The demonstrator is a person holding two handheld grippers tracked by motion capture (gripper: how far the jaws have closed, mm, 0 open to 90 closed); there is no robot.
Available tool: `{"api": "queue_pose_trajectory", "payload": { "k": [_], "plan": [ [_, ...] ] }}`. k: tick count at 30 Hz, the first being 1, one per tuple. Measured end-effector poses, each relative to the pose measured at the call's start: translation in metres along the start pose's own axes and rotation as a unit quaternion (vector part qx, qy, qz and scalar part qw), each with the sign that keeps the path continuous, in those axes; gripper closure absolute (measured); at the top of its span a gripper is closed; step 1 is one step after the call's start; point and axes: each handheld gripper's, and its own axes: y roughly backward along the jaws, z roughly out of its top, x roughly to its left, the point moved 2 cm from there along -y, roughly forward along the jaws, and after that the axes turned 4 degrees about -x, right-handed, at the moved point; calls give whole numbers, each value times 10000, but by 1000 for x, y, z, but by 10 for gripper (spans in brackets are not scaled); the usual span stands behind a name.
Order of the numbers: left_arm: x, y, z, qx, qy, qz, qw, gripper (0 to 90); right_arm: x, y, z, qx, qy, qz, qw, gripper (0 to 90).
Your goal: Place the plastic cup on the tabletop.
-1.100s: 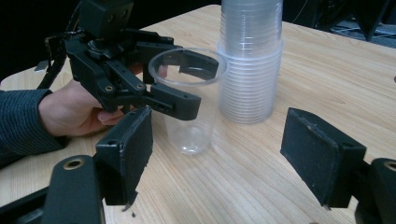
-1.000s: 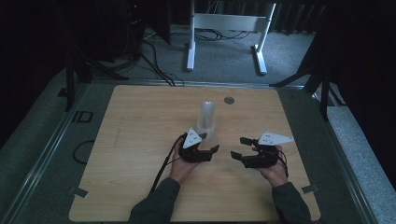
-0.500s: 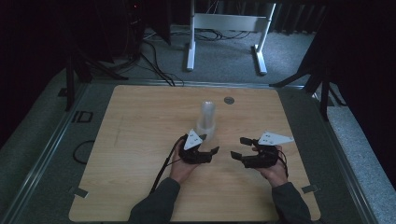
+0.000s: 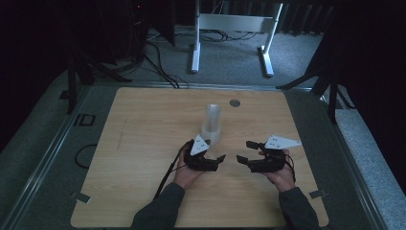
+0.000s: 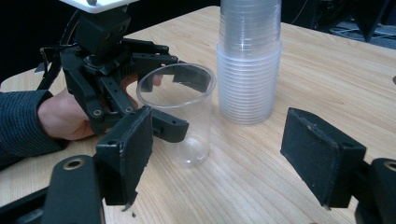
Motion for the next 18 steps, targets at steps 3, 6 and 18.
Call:
{"api": "queue_pose_trajectory", "payload": {
  "k": [3, 6, 18],
  "plan": [
    [0, 0, 0, 54, 14, 18, 10000, 144, 0, 0, 0, 0, -2, 2, 10000, 249],
    [0, 1, 0, 124, 7, 84, 9999, 118, 0, 0, 0, 5, 1, 6, 10000, 249],
    [1, 5, 0, 292, 20, -31, 9996, 83, 0, -1, -1, 23, -9, 19, 10000, 248]
  ]
}}
